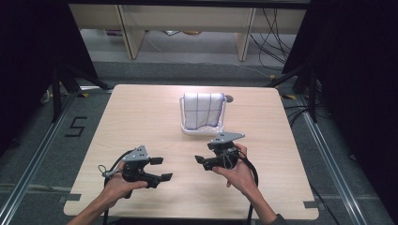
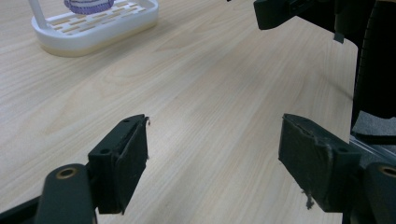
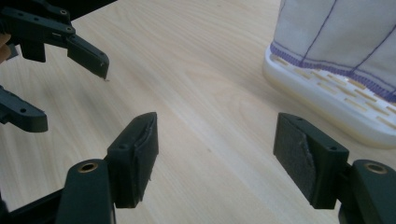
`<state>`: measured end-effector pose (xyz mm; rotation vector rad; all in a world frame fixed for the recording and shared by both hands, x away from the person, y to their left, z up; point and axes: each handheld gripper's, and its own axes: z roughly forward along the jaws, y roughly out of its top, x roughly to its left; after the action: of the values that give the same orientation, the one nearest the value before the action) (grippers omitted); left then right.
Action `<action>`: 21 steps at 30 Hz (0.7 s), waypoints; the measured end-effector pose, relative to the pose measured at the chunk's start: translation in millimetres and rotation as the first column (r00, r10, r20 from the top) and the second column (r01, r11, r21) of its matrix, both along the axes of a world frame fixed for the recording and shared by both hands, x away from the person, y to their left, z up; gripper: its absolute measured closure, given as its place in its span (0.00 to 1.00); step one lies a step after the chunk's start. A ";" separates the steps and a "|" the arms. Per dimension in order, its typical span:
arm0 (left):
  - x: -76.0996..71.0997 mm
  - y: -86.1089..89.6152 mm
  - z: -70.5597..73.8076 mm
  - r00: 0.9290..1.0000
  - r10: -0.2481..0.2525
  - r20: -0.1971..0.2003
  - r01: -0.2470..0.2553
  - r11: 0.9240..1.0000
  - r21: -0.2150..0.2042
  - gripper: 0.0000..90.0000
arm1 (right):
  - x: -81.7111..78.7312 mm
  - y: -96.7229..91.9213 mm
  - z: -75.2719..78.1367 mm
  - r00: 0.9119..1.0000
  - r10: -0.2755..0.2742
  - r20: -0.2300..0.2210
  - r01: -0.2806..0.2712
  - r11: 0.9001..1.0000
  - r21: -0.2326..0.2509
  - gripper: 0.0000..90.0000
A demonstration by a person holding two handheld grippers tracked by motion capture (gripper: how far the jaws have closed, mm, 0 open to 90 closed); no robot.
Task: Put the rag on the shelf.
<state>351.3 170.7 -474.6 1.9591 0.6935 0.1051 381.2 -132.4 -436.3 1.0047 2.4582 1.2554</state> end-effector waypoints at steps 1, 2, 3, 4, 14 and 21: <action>-1.5 0.6 0.4 1.000 0.002 0.003 -0.002 1.000 0.013 0.26 | -1.2 -0.2 -1.6 1.000 0.005 -0.003 -0.005 1.000 0.002 0.35; -3.0 0.9 0.2 1.000 -0.002 0.000 0.002 1.000 0.017 0.26 | -3.4 0.7 -2.7 1.000 0.004 -0.020 -0.003 1.000 0.012 0.35; -4.2 1.2 -0.8 1.000 -0.004 0.001 0.004 1.000 0.013 0.25 | -5.0 0.2 -3.9 1.000 0.002 -0.018 -0.002 1.000 0.005 0.35; -5.7 1.2 -0.6 1.000 0.005 -0.004 -0.005 1.000 0.021 0.25 | -5.4 -0.5 -5.1 1.000 0.007 -0.006 -0.007 1.000 -0.010 0.35; -17.9 2.8 -9.2 1.000 0.013 0.002 -0.013 0.999 0.041 0.25 | -24.0 9.3 -20.5 0.998 0.065 -0.011 -0.065 0.998 -0.020 0.32; -24.6 2.6 -17.9 1.000 0.011 -0.009 -0.010 0.999 0.053 0.25 | -31.7 10.9 -26.8 0.998 0.066 -0.024 -0.067 0.997 -0.039 0.31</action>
<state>326.7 173.3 -492.4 2.0081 0.7137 0.1216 349.5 -121.5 -463.1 0.9402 2.5431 1.2155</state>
